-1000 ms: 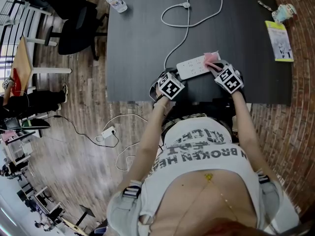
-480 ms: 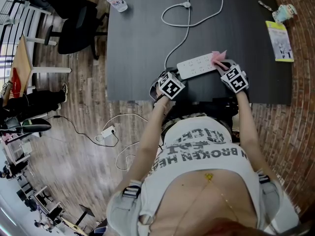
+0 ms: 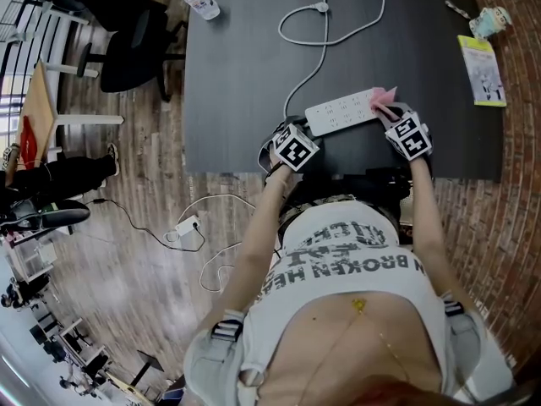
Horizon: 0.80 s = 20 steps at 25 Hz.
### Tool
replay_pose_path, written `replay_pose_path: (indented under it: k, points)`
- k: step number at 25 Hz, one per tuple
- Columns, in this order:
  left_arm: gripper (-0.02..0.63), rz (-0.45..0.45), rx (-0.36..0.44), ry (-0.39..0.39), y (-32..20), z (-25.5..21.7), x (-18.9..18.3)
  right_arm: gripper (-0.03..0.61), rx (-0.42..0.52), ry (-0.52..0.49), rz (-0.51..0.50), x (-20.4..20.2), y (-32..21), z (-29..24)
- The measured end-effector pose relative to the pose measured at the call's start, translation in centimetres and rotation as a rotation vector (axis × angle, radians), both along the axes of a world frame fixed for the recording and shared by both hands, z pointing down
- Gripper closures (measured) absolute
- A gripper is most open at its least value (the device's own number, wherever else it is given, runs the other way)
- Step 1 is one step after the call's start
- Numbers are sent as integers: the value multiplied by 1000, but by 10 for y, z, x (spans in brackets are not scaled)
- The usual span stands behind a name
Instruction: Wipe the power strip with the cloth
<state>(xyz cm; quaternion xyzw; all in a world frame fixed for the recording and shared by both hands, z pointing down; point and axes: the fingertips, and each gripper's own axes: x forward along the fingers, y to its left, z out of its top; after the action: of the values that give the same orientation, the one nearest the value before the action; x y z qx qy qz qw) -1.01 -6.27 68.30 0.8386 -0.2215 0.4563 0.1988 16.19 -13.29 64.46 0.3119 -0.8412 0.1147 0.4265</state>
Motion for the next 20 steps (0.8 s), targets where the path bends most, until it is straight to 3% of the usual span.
replay_pose_path:
  k: [20]
  points:
    - [354, -3, 1, 3, -2, 0, 1, 561, 5, -14, 64, 12, 0, -1]
